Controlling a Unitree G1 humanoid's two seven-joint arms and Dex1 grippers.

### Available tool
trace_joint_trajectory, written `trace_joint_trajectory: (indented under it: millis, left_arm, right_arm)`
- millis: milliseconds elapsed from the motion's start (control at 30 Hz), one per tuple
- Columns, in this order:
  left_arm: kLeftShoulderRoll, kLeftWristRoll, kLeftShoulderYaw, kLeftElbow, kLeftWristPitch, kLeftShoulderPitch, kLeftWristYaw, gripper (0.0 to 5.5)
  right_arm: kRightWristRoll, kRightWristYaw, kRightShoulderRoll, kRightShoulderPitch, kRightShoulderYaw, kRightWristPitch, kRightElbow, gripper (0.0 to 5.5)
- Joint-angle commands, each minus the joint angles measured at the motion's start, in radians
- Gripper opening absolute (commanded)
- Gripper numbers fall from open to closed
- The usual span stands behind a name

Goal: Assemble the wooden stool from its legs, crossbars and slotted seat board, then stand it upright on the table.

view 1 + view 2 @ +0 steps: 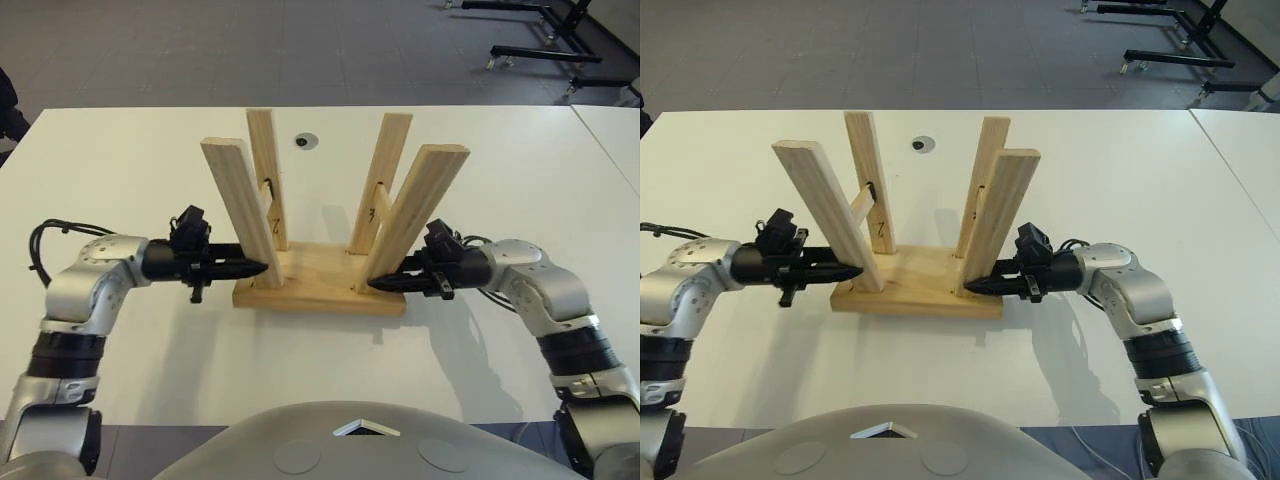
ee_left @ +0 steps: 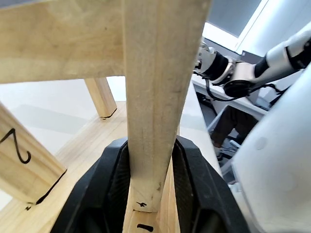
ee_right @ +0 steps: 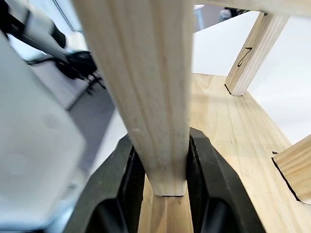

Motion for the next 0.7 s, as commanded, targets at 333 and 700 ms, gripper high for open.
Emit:
trace_joint_trajectory:
  millis: [333, 700]
  left_arm:
    - [0.116, -0.299, 0.217, -0.232, 0.315, 0.275, 0.293, 1.84]
    - [0.145, -0.155, 0.345, -0.134, 0.141, 0.398, 0.194, 3.84]
  right_arm:
    - [0.850, -0.604, -0.191, 0.000, -0.128, 0.714, -0.051, 1.03]
    - [0.578, -0.456, -0.244, 0.086, -0.241, 0.558, 0.104, 3.53]
